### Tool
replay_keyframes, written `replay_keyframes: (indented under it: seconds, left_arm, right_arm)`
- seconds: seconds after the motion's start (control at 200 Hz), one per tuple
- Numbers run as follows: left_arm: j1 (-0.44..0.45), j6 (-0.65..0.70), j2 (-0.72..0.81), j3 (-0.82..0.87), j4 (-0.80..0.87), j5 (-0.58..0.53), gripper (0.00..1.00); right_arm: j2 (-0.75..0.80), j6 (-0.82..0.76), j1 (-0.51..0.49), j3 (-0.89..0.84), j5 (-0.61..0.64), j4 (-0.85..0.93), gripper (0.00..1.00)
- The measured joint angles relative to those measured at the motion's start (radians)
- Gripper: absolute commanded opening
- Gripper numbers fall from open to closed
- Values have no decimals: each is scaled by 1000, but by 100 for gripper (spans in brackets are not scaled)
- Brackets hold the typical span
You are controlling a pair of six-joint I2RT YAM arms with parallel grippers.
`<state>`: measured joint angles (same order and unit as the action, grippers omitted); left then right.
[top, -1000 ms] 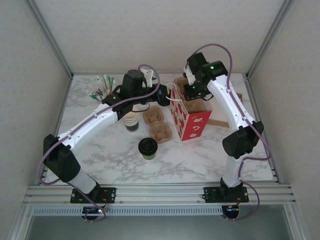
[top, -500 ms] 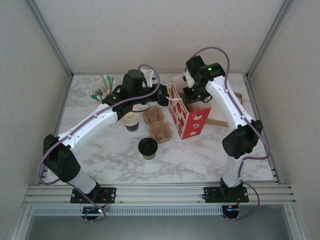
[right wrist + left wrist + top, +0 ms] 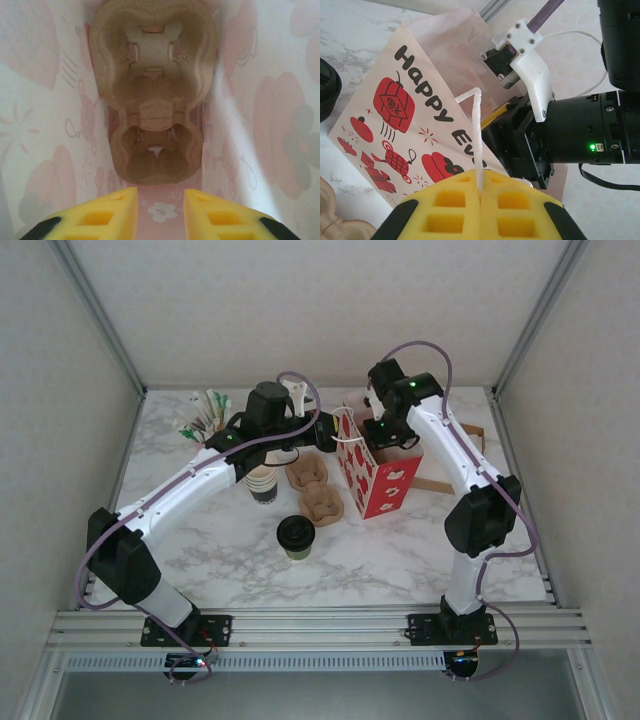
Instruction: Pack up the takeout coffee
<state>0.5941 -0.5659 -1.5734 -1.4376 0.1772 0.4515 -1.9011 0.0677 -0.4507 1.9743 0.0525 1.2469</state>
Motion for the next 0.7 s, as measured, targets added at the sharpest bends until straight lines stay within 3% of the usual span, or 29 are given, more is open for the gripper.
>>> replay_keyframes:
  seconds: [0.701]
  left_arm:
    - [0, 6, 0, 0, 0, 0, 0]
  right_arm:
    - [-118, 11, -15, -82, 8, -77, 35]
